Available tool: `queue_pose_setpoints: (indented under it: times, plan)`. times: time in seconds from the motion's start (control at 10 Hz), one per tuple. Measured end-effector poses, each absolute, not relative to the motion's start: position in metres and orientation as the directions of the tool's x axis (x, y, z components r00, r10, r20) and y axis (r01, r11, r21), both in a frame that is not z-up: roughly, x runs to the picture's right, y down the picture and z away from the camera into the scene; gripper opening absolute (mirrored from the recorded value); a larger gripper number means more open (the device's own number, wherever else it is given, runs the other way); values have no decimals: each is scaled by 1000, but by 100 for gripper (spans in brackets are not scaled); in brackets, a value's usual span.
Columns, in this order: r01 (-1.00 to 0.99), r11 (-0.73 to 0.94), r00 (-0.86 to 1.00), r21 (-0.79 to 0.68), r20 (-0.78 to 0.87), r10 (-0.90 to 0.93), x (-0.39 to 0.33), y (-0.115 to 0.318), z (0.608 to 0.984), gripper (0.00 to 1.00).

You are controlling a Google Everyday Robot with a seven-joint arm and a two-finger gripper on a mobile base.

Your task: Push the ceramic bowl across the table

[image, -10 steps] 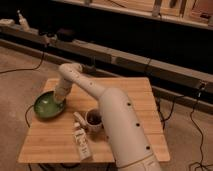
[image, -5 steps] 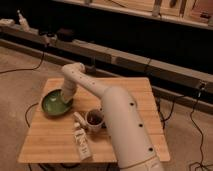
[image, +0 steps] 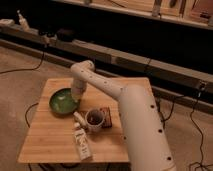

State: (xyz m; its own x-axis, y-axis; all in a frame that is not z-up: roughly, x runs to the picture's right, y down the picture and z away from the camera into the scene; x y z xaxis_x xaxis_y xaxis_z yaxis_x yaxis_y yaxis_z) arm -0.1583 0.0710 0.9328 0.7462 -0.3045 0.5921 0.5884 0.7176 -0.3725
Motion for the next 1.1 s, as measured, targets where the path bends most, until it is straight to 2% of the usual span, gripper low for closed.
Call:
queue_pose_setpoints:
  times: [0.3, 1.1]
  plan:
    - [505, 734, 806, -454, 554, -211, -106, 100, 919, 0]
    - [249, 769, 933, -588, 360, -27, 20, 142, 882, 0]
